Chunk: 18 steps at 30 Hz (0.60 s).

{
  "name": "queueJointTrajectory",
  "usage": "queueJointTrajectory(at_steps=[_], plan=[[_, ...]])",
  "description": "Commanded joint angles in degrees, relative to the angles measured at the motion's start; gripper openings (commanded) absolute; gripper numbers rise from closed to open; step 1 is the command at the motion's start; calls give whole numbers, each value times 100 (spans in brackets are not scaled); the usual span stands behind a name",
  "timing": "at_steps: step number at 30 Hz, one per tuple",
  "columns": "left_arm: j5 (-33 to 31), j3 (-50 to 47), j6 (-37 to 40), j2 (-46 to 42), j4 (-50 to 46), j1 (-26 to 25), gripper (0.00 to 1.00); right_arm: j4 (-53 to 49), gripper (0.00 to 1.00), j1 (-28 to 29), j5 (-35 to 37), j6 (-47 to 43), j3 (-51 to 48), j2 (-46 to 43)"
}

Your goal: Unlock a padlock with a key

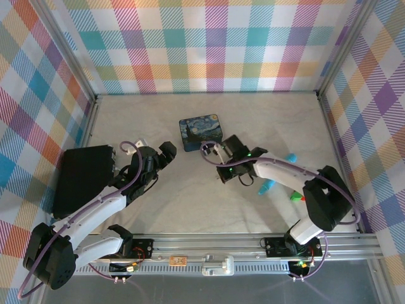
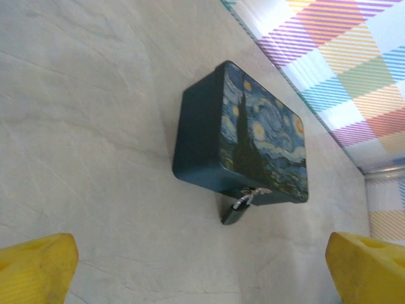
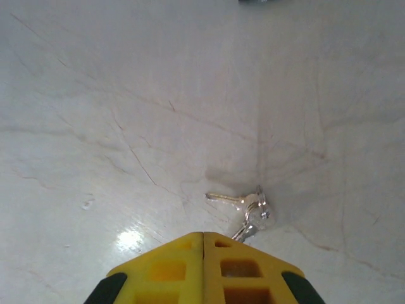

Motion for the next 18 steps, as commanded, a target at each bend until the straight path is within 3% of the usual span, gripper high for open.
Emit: queueJointTrajectory(at_steps=[1, 3, 5, 7, 11, 13, 18], plan=[[519, 20, -162, 81, 506, -72, 100, 248, 0, -318, -1206, -503, -98, -276], [599, 54, -157, 174, 522, -97, 100, 193, 0, -424, -1020, -434, -45, -284], [562, 61, -145, 224, 511, -116, 100, -33, 0, -435, -370, -214, 122, -117], [501, 57, -137, 256, 511, -125, 100, -384, 12, -428, 137, 137, 359, 213], [435, 48, -116, 259, 485, -125, 100, -515, 25, -284, 378, 180, 490, 705], [421, 52, -108, 234, 438, -125, 100, -522, 37, -212, 628, 115, 530, 880], [349, 30, -101, 142, 327, -125, 100, -487, 44, -183, 715, 93, 627, 1154]])
